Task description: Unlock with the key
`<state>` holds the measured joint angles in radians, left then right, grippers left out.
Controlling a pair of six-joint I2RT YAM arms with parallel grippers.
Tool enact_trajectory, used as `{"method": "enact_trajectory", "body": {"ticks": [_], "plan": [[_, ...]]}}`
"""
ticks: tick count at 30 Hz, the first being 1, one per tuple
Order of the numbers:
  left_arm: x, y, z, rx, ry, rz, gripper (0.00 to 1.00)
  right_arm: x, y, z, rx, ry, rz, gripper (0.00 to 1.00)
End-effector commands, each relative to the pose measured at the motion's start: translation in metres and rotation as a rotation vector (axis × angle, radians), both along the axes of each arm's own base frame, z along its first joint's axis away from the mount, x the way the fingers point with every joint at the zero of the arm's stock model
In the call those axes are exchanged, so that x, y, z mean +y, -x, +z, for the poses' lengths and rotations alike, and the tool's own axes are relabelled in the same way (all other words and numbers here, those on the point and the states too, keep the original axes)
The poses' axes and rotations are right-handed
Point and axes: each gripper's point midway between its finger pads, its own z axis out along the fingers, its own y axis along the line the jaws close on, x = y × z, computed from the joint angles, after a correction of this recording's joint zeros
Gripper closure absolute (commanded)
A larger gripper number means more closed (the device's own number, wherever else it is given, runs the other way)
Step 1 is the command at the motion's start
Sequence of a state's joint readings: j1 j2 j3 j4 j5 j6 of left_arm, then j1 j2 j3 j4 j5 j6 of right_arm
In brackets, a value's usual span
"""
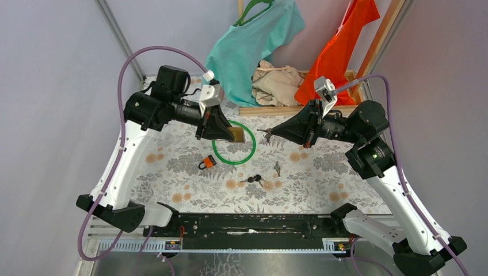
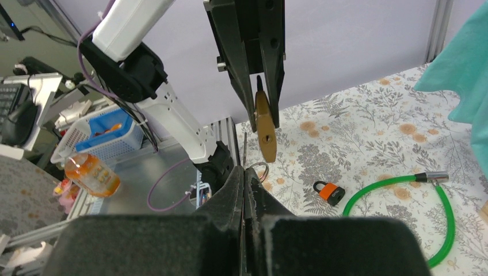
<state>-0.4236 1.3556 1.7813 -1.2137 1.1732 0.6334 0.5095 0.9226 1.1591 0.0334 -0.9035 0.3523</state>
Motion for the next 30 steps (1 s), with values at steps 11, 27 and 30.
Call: {"method": "enact_trajectory", "body": {"ticks": [11,27,30], "plan": [[-0.025,0.030,0.013,-0.111,0.021,-0.156,1.00,-0.004,0.012,-0.022,-0.247,0.020,0.055,1.00],[-0.031,0.026,0.021,-0.072,0.034,-0.145,1.00,-0.002,0.017,-0.023,-0.268,-0.037,0.093,1.00],[-0.032,0.024,0.023,-0.068,0.036,-0.141,1.00,-0.001,0.017,-0.024,-0.267,-0.037,0.096,1.00]]}}
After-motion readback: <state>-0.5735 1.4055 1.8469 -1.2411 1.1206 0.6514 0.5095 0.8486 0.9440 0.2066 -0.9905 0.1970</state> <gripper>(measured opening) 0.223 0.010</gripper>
